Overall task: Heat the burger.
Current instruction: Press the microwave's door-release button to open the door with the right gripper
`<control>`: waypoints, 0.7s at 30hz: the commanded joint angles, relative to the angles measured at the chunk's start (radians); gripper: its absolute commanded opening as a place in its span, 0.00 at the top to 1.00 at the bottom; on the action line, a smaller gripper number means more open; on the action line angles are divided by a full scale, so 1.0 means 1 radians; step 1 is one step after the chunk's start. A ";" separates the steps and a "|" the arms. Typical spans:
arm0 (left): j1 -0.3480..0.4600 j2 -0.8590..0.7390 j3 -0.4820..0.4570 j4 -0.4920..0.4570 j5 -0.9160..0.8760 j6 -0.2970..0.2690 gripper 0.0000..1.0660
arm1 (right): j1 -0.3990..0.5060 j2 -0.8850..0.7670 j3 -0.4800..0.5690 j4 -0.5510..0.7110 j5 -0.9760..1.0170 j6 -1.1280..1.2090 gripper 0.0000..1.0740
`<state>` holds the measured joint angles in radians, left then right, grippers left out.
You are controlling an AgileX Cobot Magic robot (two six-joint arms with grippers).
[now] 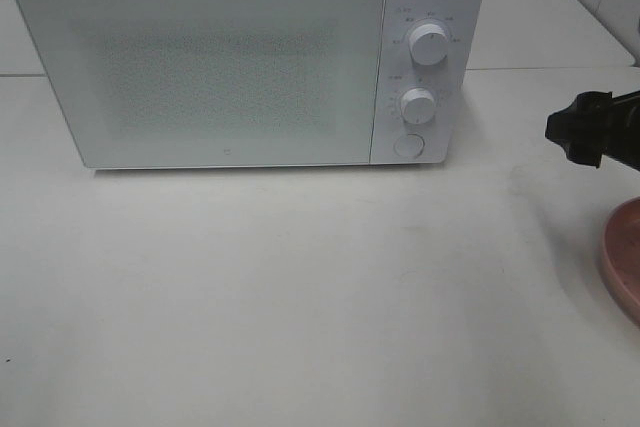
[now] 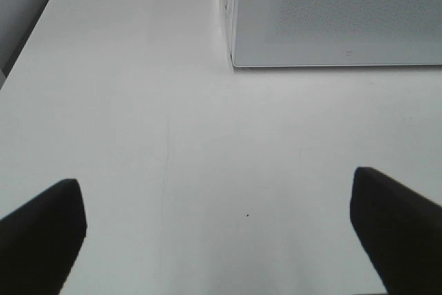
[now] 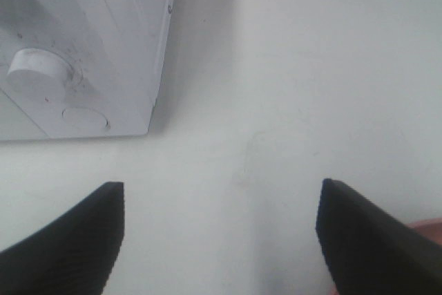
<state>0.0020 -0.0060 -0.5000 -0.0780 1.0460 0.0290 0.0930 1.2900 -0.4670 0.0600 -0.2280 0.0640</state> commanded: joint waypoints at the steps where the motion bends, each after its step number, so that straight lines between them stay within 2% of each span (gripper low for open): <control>1: 0.002 -0.019 0.003 -0.004 -0.009 -0.003 0.08 | -0.004 0.008 0.003 0.003 -0.050 -0.003 0.31; 5: 0.002 -0.019 0.003 -0.004 -0.009 -0.003 0.08 | 0.067 0.039 0.028 0.065 -0.187 -0.040 0.31; 6: 0.002 -0.019 0.003 -0.004 -0.009 -0.003 0.08 | 0.116 0.061 0.046 0.112 -0.259 -0.096 0.31; 7: 0.002 -0.019 0.003 -0.004 -0.009 -0.003 0.08 | 0.116 0.061 0.046 0.112 -0.259 -0.096 0.31; 8: 0.002 -0.019 0.003 -0.004 -0.009 -0.003 0.08 | 0.166 0.087 0.061 0.183 -0.325 -0.170 0.31; 10: 0.002 -0.019 0.003 -0.004 -0.009 -0.003 0.08 | 0.188 0.102 0.066 0.218 -0.352 -0.201 0.31; 11: 0.002 -0.019 0.003 -0.004 -0.009 -0.003 0.08 | 0.243 0.130 0.079 0.301 -0.425 -0.276 0.31; 13: 0.002 -0.019 0.003 -0.004 -0.009 -0.003 0.08 | 0.269 0.140 0.084 0.336 -0.458 -0.304 0.31; 14: 0.002 -0.019 0.003 -0.004 -0.009 -0.003 0.08 | 0.313 0.160 0.093 0.409 -0.513 -0.360 0.31; 15: 0.002 -0.019 0.003 -0.004 -0.009 -0.003 0.08 | 0.313 0.160 0.093 0.409 -0.513 -0.360 0.31; 17: 0.002 -0.019 0.003 -0.004 -0.009 -0.003 0.08 | 0.383 0.185 0.110 0.513 -0.597 -0.406 0.31; 21: 0.002 -0.019 0.003 -0.004 -0.009 -0.003 0.08 | 0.451 0.205 0.130 0.574 -0.696 -0.413 0.31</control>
<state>0.0020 -0.0060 -0.5000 -0.0780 1.0460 0.0290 0.5360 1.4970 -0.3370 0.6110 -0.8870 -0.3290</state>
